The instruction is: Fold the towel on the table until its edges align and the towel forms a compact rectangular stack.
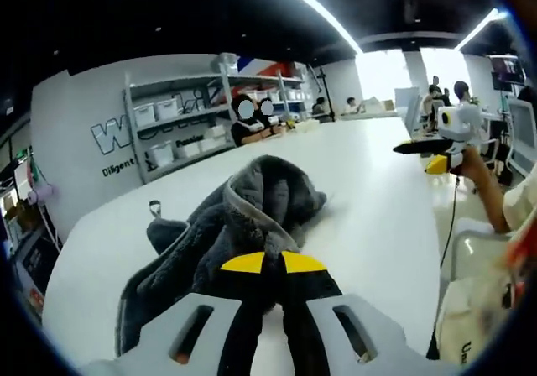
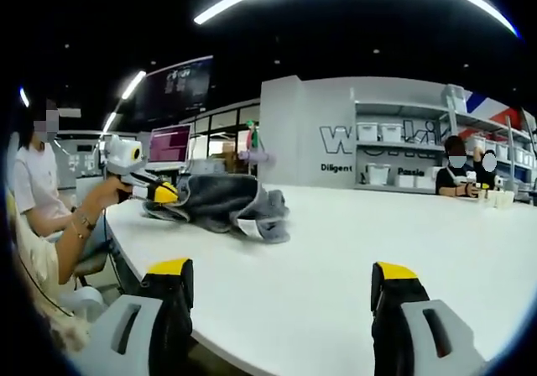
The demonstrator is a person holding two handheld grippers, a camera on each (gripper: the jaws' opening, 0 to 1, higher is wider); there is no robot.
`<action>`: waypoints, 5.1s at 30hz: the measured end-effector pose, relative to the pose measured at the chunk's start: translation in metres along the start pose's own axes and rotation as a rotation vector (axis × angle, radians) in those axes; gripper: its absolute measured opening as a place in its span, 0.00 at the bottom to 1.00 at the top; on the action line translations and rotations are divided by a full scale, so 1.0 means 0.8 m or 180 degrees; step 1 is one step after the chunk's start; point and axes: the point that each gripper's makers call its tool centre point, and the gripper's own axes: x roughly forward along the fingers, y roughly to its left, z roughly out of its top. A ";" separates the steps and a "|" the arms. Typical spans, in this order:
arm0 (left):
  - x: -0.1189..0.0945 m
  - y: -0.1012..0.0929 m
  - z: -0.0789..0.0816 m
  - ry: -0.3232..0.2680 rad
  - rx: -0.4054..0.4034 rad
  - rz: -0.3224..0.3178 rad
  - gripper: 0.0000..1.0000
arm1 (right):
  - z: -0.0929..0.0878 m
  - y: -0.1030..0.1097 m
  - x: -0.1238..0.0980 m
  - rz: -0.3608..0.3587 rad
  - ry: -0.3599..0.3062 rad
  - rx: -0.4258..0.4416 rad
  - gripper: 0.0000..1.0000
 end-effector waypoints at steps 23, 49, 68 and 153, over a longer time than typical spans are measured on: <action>-0.143 0.066 -0.093 0.0507 -0.0103 0.0478 0.04 | -0.006 0.022 0.023 0.0104 0.0111 -0.0105 0.88; -0.249 0.149 -0.129 0.0861 0.0146 0.1882 0.08 | -0.008 0.038 0.037 0.0189 0.0169 -0.0174 0.88; -0.234 0.094 -0.067 -0.0478 -0.0615 0.1337 0.68 | -0.003 0.054 0.049 0.0240 0.0213 -0.0216 0.88; -0.225 0.051 -0.064 -0.0397 -0.0869 0.1270 0.86 | 0.028 0.170 0.198 0.0622 0.0672 -0.2138 0.00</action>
